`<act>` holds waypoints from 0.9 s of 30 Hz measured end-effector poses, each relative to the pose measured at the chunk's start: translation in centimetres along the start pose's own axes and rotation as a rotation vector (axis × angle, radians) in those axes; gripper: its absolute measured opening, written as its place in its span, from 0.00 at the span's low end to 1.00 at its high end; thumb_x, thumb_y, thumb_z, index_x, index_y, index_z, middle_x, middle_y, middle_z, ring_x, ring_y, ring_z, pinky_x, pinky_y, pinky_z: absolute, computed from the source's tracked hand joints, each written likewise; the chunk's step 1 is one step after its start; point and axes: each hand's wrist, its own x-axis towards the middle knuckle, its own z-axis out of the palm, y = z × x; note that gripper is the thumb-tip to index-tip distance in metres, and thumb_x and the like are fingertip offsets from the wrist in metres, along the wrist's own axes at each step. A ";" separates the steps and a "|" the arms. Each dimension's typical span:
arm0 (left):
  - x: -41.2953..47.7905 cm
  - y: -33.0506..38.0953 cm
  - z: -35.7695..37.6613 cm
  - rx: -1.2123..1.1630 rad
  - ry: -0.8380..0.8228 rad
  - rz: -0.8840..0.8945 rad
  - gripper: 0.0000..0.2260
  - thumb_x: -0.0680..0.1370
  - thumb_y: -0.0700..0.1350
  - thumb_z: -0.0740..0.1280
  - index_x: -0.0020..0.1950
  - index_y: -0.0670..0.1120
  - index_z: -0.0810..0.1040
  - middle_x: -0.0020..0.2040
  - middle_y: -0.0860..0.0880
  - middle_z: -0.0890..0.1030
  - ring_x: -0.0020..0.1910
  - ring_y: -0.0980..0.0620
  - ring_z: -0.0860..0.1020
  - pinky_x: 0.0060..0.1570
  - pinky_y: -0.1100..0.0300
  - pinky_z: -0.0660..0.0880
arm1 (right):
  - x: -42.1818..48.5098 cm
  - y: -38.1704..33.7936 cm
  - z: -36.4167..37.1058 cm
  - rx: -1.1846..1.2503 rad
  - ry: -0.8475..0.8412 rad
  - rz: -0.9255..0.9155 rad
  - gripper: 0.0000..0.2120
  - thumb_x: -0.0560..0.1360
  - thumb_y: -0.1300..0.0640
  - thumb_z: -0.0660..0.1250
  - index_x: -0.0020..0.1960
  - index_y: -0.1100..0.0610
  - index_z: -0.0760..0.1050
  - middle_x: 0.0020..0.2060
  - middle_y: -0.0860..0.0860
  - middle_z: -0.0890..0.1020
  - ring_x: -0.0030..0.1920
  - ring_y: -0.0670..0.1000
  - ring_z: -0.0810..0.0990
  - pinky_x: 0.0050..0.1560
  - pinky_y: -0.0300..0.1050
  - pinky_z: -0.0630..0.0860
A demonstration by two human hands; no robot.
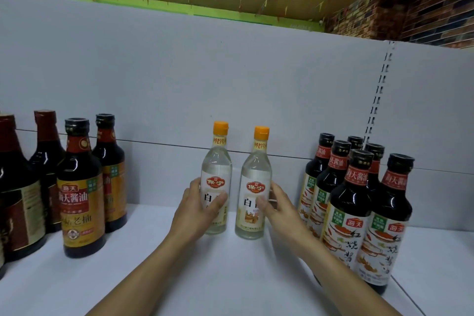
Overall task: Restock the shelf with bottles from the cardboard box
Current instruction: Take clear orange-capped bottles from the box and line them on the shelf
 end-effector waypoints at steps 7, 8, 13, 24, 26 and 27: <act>-0.2 0.0 -0.3 -0.052 -0.052 -0.038 0.24 0.78 0.58 0.70 0.70 0.53 0.68 0.60 0.55 0.81 0.56 0.52 0.81 0.59 0.51 0.79 | 0.5 0.4 0.8 0.014 -0.014 0.006 0.25 0.82 0.57 0.66 0.72 0.43 0.60 0.58 0.35 0.75 0.60 0.40 0.77 0.44 0.26 0.75; -0.2 -0.1 -0.3 -0.065 -0.051 -0.040 0.23 0.78 0.58 0.70 0.70 0.54 0.69 0.60 0.56 0.81 0.56 0.52 0.82 0.59 0.51 0.80 | 0.5 0.5 1.1 0.016 -0.012 0.005 0.25 0.81 0.58 0.67 0.71 0.42 0.60 0.59 0.35 0.75 0.61 0.42 0.78 0.44 0.27 0.76; -0.4 -0.1 0.0 -0.066 -0.052 -0.034 0.24 0.78 0.57 0.72 0.70 0.55 0.67 0.61 0.56 0.80 0.58 0.51 0.81 0.59 0.53 0.79 | 0.5 0.5 1.5 0.026 0.006 -0.004 0.27 0.79 0.58 0.69 0.70 0.41 0.60 0.58 0.35 0.75 0.55 0.35 0.77 0.42 0.26 0.75; -0.6 -0.4 0.4 -0.037 -0.057 -0.002 0.33 0.76 0.51 0.76 0.75 0.58 0.62 0.63 0.58 0.78 0.60 0.53 0.80 0.60 0.51 0.79 | 0.2 0.9 2.4 -0.015 0.030 -0.013 0.25 0.79 0.54 0.70 0.70 0.42 0.62 0.58 0.34 0.75 0.50 0.24 0.75 0.41 0.22 0.73; -0.6 -0.4 0.5 -0.035 -0.052 -0.002 0.32 0.76 0.50 0.76 0.74 0.58 0.62 0.63 0.58 0.79 0.60 0.52 0.80 0.61 0.50 0.79 | 0.3 1.0 2.5 -0.017 0.048 -0.002 0.25 0.79 0.54 0.71 0.68 0.41 0.63 0.58 0.34 0.76 0.51 0.28 0.76 0.41 0.24 0.74; -0.5 -0.5 0.6 -0.036 -0.048 -0.004 0.32 0.76 0.50 0.76 0.74 0.59 0.62 0.63 0.58 0.79 0.60 0.52 0.80 0.60 0.51 0.79 | 0.3 1.1 2.6 -0.023 0.055 0.001 0.25 0.78 0.54 0.71 0.68 0.40 0.63 0.59 0.35 0.76 0.52 0.30 0.76 0.41 0.25 0.74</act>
